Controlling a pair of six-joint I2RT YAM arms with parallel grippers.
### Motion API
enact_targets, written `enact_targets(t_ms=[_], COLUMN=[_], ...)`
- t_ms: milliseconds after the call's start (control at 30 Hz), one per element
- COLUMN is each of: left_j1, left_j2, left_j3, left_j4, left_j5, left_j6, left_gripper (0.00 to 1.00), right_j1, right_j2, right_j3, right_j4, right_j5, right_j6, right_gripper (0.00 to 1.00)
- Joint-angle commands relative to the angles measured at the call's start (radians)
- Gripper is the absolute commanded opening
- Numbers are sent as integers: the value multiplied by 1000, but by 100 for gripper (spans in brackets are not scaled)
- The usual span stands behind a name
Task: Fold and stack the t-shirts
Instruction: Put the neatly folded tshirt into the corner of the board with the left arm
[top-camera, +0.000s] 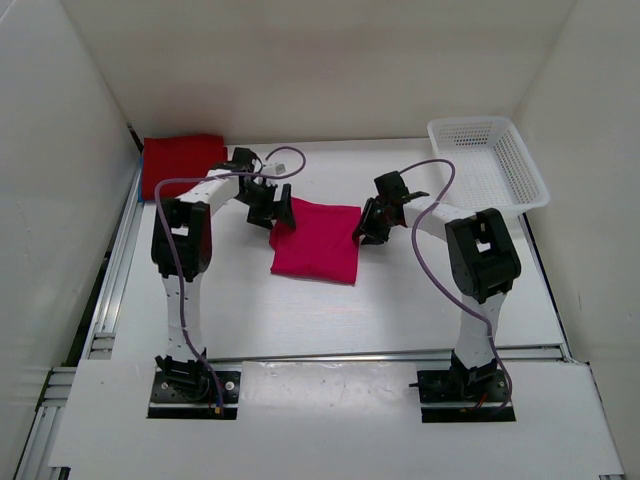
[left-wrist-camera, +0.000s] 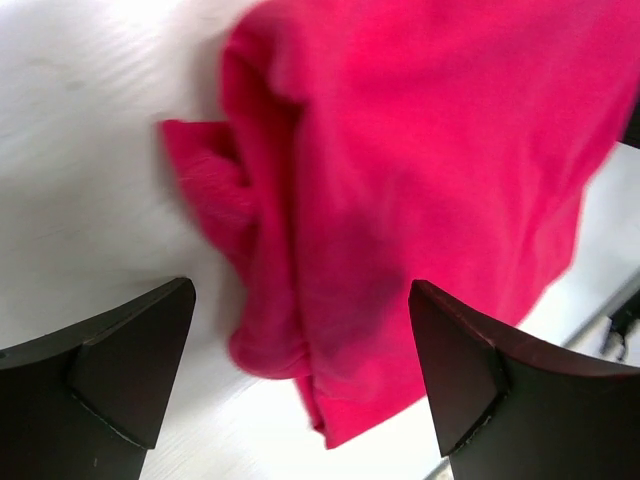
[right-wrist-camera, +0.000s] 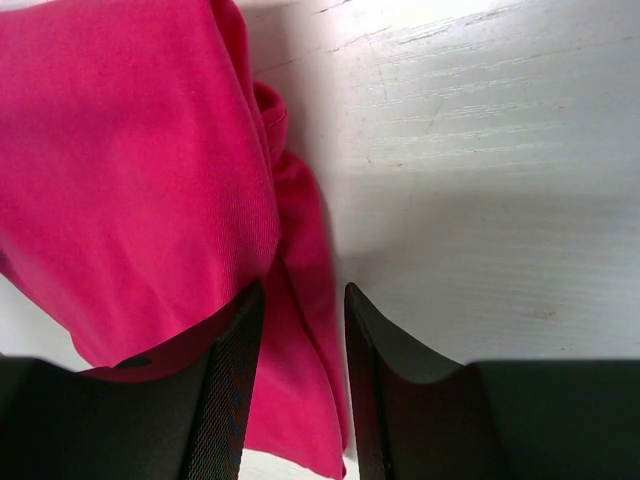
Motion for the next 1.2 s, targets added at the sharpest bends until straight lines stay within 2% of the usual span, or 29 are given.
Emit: enact_targets(t_ms=[0, 167, 267, 300, 333, 433, 467, 567, 667, 733, 767, 800, 867, 900, 1000, 1033, 1167], left_j1=[-10, -10, -19, -30, -30, -19, -19, 38, 103, 125, 125, 125, 116, 116, 90, 76, 53], left_j2=[86, 199, 261, 271, 281, 291, 291, 258, 186, 125, 108, 92, 81, 81, 109, 109, 123], left_j3=[-38, -29, 2, 11, 29, 51, 63, 94, 163, 244, 270, 296, 382, 411, 513, 526, 527], left_j4=[-9, -21, -52, -52, -66, -76, -85, -86, -113, -130, -139, -139, -139, -139, -139, -123, -6], left_j5=[61, 282, 374, 374, 374, 374, 388, 399, 287, 106, 36, -109, -241, -364, -538, -637, -836], left_j6=[8, 8, 8, 8, 8, 8, 8, 8, 8, 8, 8, 8, 8, 8, 8, 8, 8], left_gripper=[100, 100, 79, 68, 50, 26, 10, 10, 10, 10, 10, 10, 10, 10, 10, 10, 10], right_j1=[-1, -1, -1, 8, 8, 8, 8, 8, 8, 8, 8, 8, 8, 8, 8, 8, 8], right_j2=[8, 17, 26, 26, 26, 26, 26, 15, -28, -67, -78, -90, -91, -103, -121, -121, -131], right_j3=[-16, -16, -26, -26, -26, -45, -45, -45, -67, -67, -67, -58, -39, -30, -20, -19, -10], right_j4=[35, 55, 75, 75, 75, 84, 93, 93, 93, 72, 57, 11, -29, -51, -75, -75, -75], right_j5=[-17, -26, -37, -37, -37, -37, -37, -37, -28, -3, 26, 41, 64, 73, 93, 93, 104], right_j6=[27, 36, 56, 56, 56, 65, 65, 65, 65, 40, 30, 7, -20, -31, -57, -57, -57], right_gripper=[43, 43, 43, 43, 43, 43, 43, 43, 43, 43, 43, 43, 43, 43, 43, 43, 43])
